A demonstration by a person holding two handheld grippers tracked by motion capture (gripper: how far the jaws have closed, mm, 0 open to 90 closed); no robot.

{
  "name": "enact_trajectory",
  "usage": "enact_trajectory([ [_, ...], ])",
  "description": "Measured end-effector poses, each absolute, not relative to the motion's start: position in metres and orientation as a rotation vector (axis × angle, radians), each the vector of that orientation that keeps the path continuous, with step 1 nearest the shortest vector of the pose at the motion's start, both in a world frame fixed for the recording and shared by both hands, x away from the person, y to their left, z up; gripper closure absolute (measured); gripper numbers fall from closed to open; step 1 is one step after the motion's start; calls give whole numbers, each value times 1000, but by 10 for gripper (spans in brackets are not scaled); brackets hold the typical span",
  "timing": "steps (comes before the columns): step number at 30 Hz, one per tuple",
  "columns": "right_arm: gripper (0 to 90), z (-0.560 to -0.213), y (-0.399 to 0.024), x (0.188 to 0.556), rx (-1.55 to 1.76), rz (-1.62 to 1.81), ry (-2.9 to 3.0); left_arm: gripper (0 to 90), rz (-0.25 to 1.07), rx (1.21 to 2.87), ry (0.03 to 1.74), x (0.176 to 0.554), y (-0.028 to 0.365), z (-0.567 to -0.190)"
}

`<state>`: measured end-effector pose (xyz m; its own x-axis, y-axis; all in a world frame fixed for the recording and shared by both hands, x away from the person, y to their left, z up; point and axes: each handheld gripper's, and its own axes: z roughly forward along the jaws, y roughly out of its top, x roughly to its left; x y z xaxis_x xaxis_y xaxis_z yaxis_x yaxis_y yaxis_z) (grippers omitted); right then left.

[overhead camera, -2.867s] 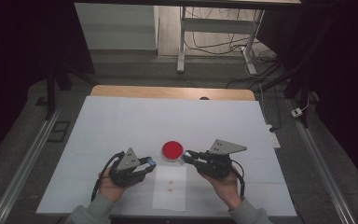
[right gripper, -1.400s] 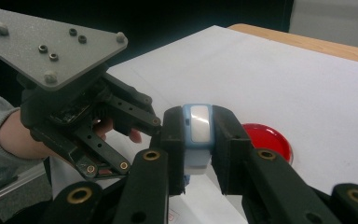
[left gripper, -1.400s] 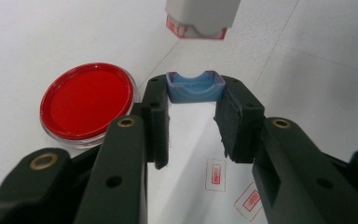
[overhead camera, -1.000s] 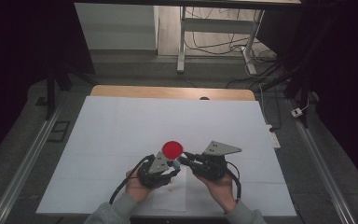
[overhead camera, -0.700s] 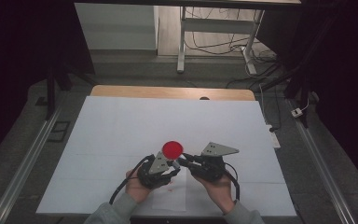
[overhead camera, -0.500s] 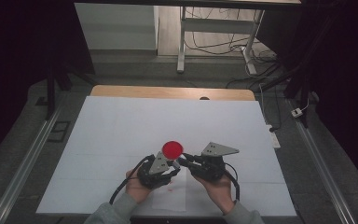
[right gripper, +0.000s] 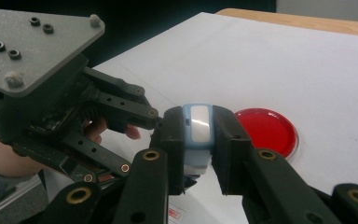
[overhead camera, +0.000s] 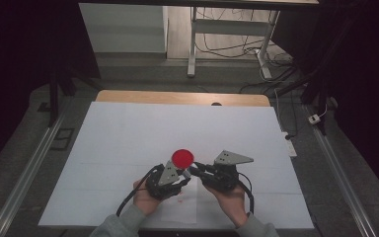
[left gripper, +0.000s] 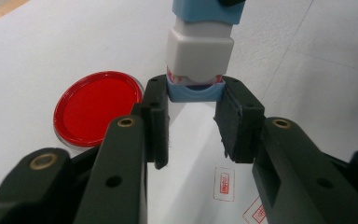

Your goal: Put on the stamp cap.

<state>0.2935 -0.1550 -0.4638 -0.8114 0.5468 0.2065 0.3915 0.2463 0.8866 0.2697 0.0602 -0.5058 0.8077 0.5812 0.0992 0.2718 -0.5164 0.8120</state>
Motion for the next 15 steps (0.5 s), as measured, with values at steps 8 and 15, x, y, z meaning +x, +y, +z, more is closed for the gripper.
enact_trajectory([
  [8,745,-466,-156,295,949,1643,2359,651,459,2135,624,270,60,-507],
  [15,746,-466,-155,296,999,1648,2348,650,479,2143,624,269,58,-507],
])
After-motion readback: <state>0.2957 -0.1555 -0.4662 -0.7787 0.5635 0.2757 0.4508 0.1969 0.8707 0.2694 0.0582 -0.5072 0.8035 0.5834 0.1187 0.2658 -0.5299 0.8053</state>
